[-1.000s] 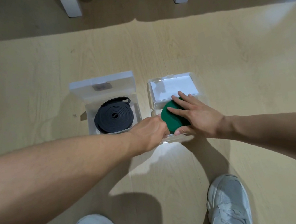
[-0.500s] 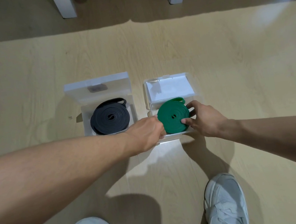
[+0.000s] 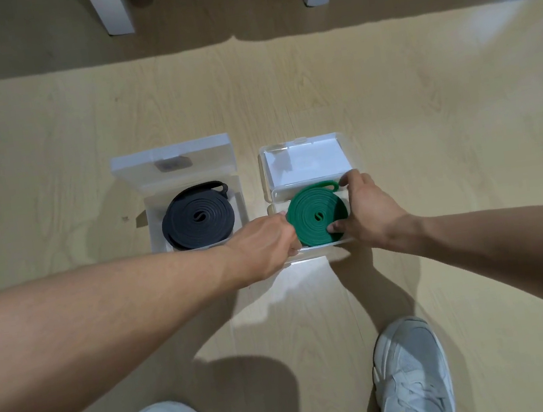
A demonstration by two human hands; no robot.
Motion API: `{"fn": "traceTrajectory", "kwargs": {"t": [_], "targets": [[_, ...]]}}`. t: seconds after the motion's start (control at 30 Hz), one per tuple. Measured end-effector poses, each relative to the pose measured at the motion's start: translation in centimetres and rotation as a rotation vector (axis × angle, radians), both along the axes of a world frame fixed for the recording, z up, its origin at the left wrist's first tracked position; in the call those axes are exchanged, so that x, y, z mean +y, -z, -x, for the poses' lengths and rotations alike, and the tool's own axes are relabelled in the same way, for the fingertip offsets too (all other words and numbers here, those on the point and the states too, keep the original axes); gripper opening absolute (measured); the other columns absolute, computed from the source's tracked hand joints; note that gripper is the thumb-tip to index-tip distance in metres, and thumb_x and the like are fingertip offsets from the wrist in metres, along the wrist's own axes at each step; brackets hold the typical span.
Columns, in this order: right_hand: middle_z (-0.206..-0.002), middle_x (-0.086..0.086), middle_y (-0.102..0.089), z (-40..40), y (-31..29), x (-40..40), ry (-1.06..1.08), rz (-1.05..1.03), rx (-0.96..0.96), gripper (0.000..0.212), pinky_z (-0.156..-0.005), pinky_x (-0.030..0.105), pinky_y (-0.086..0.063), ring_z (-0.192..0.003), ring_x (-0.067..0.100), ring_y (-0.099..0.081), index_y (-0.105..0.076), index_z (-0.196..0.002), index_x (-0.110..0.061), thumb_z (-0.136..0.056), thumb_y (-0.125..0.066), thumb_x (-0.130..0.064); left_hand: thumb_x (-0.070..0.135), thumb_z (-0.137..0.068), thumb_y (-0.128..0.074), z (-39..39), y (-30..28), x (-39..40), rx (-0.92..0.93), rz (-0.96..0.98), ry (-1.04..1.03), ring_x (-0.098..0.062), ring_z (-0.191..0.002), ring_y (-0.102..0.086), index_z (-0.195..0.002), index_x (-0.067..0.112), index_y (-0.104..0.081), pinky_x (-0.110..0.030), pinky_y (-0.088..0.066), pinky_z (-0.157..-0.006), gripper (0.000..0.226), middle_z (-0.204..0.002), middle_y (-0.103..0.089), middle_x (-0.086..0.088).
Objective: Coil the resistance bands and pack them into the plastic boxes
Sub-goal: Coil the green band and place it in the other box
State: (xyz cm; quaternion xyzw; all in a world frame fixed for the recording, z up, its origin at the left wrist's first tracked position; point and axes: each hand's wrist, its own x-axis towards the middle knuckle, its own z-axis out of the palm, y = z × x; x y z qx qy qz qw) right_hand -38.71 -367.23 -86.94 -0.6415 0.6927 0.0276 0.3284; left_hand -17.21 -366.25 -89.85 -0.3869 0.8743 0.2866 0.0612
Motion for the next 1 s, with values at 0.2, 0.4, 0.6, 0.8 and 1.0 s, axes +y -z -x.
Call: {"fn": "traceTrajectory", "kwargs": {"t": [0.2,0.4,0.6,0.8,1.0], "targets": [[-0.154,0.002,-0.037,0.6,0.7,0.3,-0.076,0.057,-0.014,0.092,-0.102,0.041,-0.048,-0.126,0.025,-0.054,-0.026,-0.152,-0.021,-0.081,-0.084,-0.029,0.023,-0.106,-0.046,0.3,-0.9,0.5,0.009,0.094,-0.005,-0.020,-0.104,-0.046,-0.129,-0.002,-0.062,-0.027,-0.035,-0.089,0.037,-0.125,-0.054,-0.006],[-0.126,0.001,-0.062,0.4,1.7,-1.0,0.023,0.015,-0.112,0.053,-0.088,0.034,-0.051,-0.106,0.022,-0.062,-0.043,-0.130,-0.021,-0.089,-0.075,-0.029,0.026,-0.108,-0.045,0.5,-1.1,-0.9,-0.137,-0.052,0.087,-0.030,-0.153,-0.028,-0.097,0.008,-0.076,-0.033,-0.012,-0.127,0.038,-0.164,-0.033,-0.018],[-0.130,0.001,-0.064,0.6,1.3,-2.7,-0.121,-0.055,-0.017,0.044,-0.092,0.026,-0.046,-0.106,0.022,-0.063,-0.055,-0.135,-0.019,-0.094,-0.068,-0.023,0.023,-0.107,-0.045,0.9,-1.3,-0.9,-0.110,-0.043,0.099,-0.030,-0.156,-0.021,-0.089,0.011,-0.076,-0.032,-0.001,-0.125,0.038,-0.166,-0.028,-0.018],[-0.123,0.011,-0.067,-0.5,1.6,-3.2,-0.183,-0.137,0.013,0.036,-0.083,0.027,-0.049,-0.104,0.027,-0.064,-0.058,-0.130,-0.006,-0.095,-0.062,-0.013,0.028,-0.108,-0.047,1.2,-1.3,-1.3,-0.175,-0.034,0.171,-0.032,-0.158,-0.013,-0.109,0.005,-0.073,-0.043,-0.005,-0.128,0.034,-0.167,-0.025,-0.018],[-0.115,0.010,-0.069,-0.7,1.1,-3.0,-0.396,-0.042,0.307,0.028,-0.077,0.032,-0.050,-0.100,0.027,-0.065,-0.063,-0.118,-0.012,-0.100,-0.055,-0.032,0.030,-0.110,-0.039,1.1,-1.0,-0.7,-0.193,0.051,0.194,-0.031,-0.158,-0.012,-0.124,0.012,-0.071,-0.040,-0.002,-0.126,0.039,-0.168,-0.022,-0.016]]}}
